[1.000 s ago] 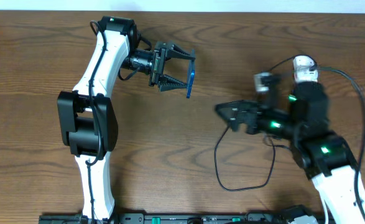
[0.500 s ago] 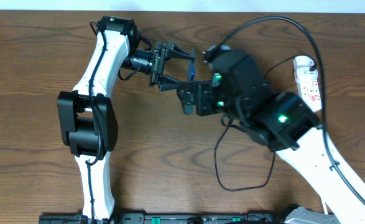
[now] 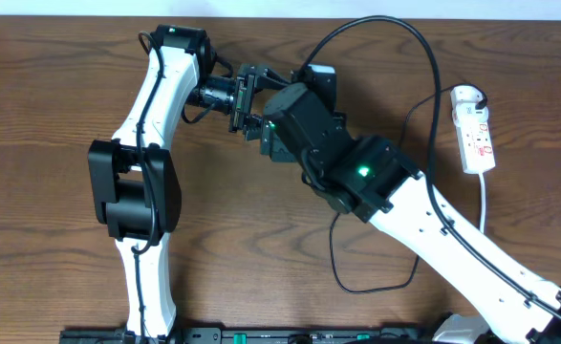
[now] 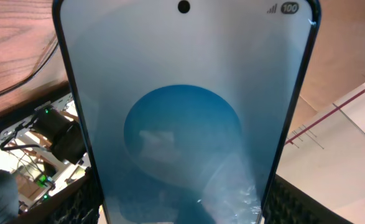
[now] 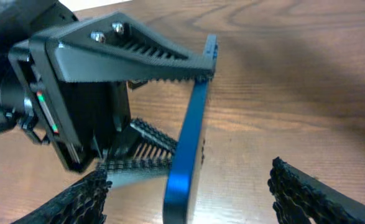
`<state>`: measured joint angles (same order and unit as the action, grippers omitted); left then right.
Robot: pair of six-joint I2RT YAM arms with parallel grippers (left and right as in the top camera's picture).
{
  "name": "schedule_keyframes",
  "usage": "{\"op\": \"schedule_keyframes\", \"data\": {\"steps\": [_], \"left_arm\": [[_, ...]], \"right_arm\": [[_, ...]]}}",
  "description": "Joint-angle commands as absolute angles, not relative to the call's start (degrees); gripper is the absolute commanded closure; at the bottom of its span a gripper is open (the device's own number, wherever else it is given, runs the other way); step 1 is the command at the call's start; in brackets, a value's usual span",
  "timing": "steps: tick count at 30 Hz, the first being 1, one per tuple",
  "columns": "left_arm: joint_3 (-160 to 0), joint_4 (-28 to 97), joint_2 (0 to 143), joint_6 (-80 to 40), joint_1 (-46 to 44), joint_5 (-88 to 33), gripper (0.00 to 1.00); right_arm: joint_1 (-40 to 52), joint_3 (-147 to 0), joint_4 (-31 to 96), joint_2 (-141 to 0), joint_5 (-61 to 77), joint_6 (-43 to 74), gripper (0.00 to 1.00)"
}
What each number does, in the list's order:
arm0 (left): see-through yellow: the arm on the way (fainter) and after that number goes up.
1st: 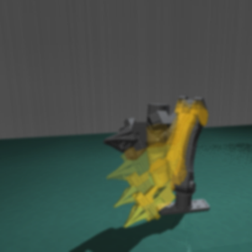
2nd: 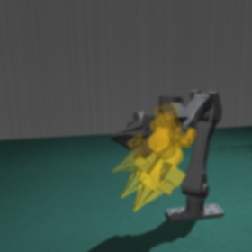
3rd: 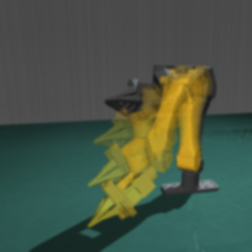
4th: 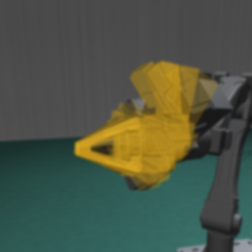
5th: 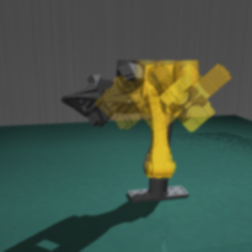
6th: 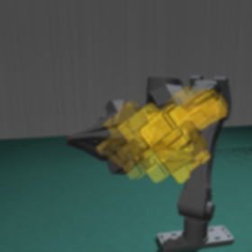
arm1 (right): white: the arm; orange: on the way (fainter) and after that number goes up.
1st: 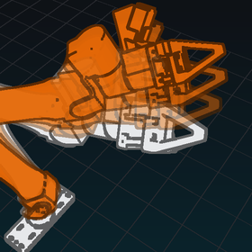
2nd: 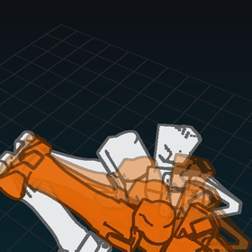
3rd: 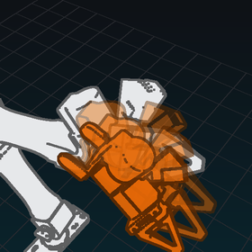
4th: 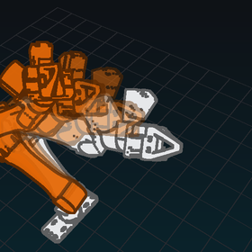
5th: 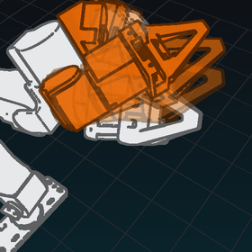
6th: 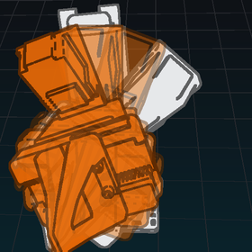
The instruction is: Plug charger to phone and switch on socket
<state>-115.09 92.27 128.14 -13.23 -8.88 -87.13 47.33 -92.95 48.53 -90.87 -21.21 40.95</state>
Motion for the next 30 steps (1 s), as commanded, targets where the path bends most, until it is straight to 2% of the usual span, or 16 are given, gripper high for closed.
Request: {"op": "schedule_keyframes", "data": {"steps": [1, 8, 16, 19, 30], "left_arm": [[-115.26, 93.76, 125.54, -12.51, -8.62, -90.0, 0.3], [-115.26, 93.76, 125.54, -12.51, -8.62, -89.97, 0.3], [-115.26, 93.78, 125.54, -12.99, -8.62, -90.02, 0.3], [-115.26, 93.78, 125.54, -13.69, -8.64, -90.02, 0.3], [-115.26, 93.78, 125.54, -14.9, -8.62, -90.02, 0.31]], "right_arm": [[47.83, -94.11, 47.75, -92.25, -23.86, 41.98, 0.23], [47.83, -94.13, 46.7, -93.3, -23.9, 42.22, 0.43], [47.83, -94.11, 45.89, -93.34, -27.05, 42.83, 0.51], [47.86, -94.11, 45.71, -93.47, -27.09, 42.85, 0.57], [48.36, -94.08, 45.15, -94.21, -27.55, 42.83, 0.63]]}}
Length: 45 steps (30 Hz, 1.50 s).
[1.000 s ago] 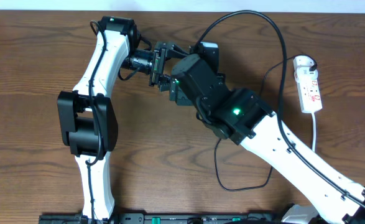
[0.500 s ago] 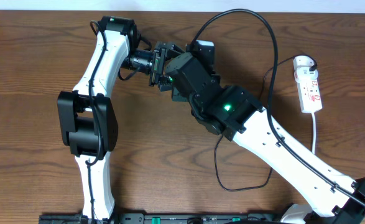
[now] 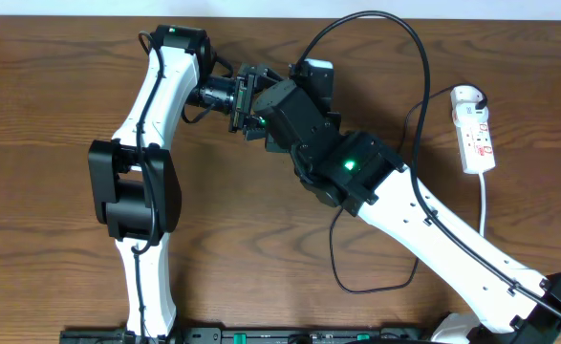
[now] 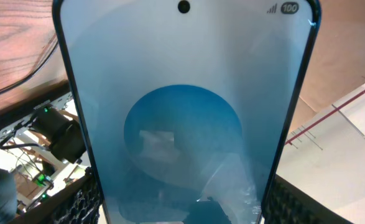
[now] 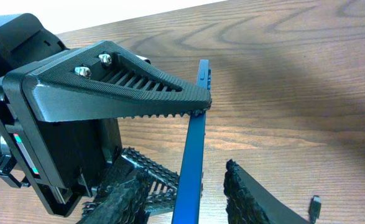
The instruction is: Plug charger to phone and switch on socket
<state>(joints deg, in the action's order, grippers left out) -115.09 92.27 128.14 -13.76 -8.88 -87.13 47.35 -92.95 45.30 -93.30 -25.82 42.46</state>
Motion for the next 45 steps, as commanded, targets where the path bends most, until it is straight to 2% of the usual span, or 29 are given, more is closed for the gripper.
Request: {"op": "schedule_keyframes", "data": {"steps": [1, 13, 26, 38, 45], "left_arm": [[-115.26, 93.78, 125.54, -15.11, -8.62, -90.02, 0.31], [-115.26, 93.8, 125.54, -15.11, -8.64, -90.02, 0.31], [-115.26, 93.8, 125.54, -15.11, -8.64, -90.02, 0.31], [-115.26, 93.78, 125.54, -15.11, -8.64, -90.02, 0.31], [-115.26, 93.38, 125.54, -15.07, -8.64, -89.97, 0.29]], "right_arm": [[48.45, -94.08, 45.15, -94.41, -27.59, 42.81, 0.63], [48.47, -94.06, 45.1, -94.89, -27.57, 42.83, 0.74], [48.42, -94.06, 45.15, -95.5, -28.38, 42.83, 0.8], [48.42, -94.06, 45.04, -95.55, -28.36, 42.85, 0.98], [48.18, -94.08, 45.21, -95.55, -28.69, 44.86, 0.98]]}}
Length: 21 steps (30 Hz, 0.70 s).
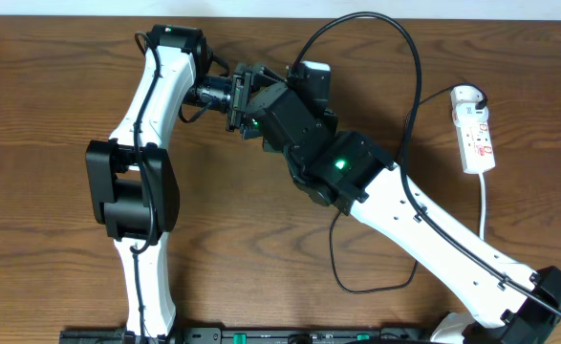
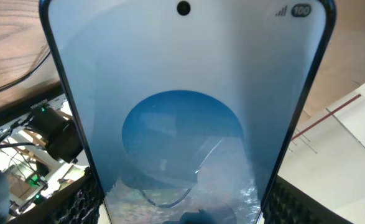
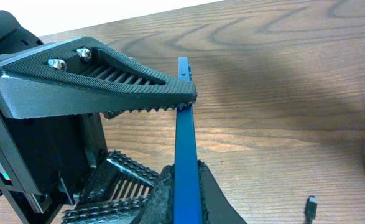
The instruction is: Plug charger to phone and switch on socket
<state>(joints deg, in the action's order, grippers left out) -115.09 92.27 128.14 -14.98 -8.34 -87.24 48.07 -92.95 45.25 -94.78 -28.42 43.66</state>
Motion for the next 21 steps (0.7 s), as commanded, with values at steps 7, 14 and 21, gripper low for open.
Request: {"op": "schedule_keyframes", "data": {"steps": [7, 14, 21], "left_arm": [[-115.26, 91.55, 125.54, -15.09, -8.64, -89.97, 0.18], [-115.26, 91.57, 125.54, -15.11, -8.64, -90.02, 0.19], [-115.26, 91.55, 125.54, -21.39, -8.64, -90.02, 0.26]], "right_arm": [[45.67, -94.08, 45.17, -95.5, -29.89, 52.71, 0.98], [41.69, -94.08, 45.5, -94.17, -29.85, 69.04, 0.99], [39.94, -94.08, 48.66, -89.43, -28.73, 89.95, 0.98]]}}
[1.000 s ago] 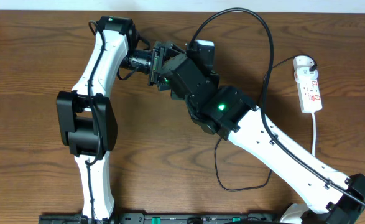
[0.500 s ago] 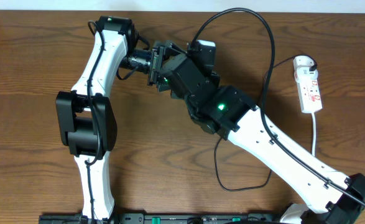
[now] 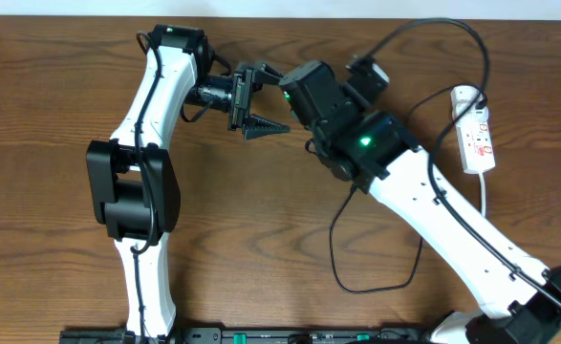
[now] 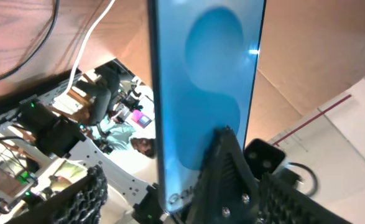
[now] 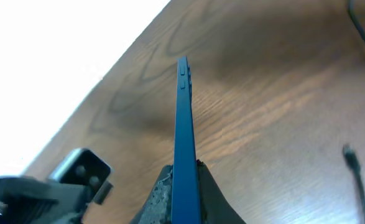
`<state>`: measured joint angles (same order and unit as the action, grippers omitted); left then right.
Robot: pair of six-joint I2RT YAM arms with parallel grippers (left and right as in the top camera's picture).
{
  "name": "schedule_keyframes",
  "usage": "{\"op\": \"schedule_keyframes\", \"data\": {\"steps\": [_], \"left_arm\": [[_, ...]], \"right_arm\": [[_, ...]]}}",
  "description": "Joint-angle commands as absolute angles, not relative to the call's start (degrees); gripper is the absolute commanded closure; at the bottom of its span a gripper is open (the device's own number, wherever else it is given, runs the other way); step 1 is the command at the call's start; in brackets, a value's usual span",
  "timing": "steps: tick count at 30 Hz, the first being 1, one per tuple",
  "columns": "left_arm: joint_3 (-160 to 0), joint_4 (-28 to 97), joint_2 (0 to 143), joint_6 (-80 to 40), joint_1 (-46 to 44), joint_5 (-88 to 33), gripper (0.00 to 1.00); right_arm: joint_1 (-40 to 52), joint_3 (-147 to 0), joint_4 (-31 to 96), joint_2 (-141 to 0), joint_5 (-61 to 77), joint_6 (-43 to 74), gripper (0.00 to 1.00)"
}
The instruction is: Plug charger to phone and switch on socket
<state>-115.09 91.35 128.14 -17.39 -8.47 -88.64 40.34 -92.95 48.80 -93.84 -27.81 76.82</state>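
Observation:
My right gripper [image 5: 181, 186] is shut on the lower end of the blue phone [image 5: 182, 118], which shows edge-on in the right wrist view. The left wrist view shows the phone [image 4: 201, 93] turned at an angle with its screen lit, a dark right finger [image 4: 229, 168] across it. In the overhead view my left gripper [image 3: 269, 100] stands open just left of the right wrist, with nothing between its fingers [image 3: 282, 127]. The charger plug [image 5: 350, 153] lies on the table to the right. The white socket strip [image 3: 474, 129] is at the far right.
The black charger cable [image 3: 433, 27] arcs over the right arm towards the strip, and another stretch of it loops [image 3: 356, 282] on the wooden table [image 3: 51, 239] below the right arm. The two arms stand close together at the table's far middle.
Both grippers were on the phone; now the left one is off it and open. My right gripper holds the phone alone, farther right and turned.
My left gripper held the phone upright while the right gripper stood open around its lower edge. The right jaws were narrower a second later, then shut on the phone. Now the phone is in the right gripper only, clear of the left fingers.

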Motion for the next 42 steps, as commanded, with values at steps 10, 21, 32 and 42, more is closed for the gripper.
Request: {"op": "schedule_keyframes", "data": {"steps": [10, 21, 32, 42], "left_arm": [[-115.26, 91.59, 125.54, -22.87, -8.64, -90.02, 0.31], [-115.26, 91.59, 125.54, -26.52, -8.64, -90.02, 0.32], [-115.26, 91.61, 125.54, -27.57, -8.69, -90.02, 0.35], [-115.26, 91.59, 125.54, -27.81, -8.69, -90.02, 0.38]], "right_arm": [[39.94, -94.06, 48.45, -87.85, -19.27, 104.73, 0.99], [40.6, -93.97, 48.73, -87.88, -18.96, 114.89, 0.98], [40.6, -93.95, 49.1, -90.67, -19.77, 117.21, 0.99], [42.48, -93.95, 45.67, -92.27, -20.43, 117.4, 0.98]]}}
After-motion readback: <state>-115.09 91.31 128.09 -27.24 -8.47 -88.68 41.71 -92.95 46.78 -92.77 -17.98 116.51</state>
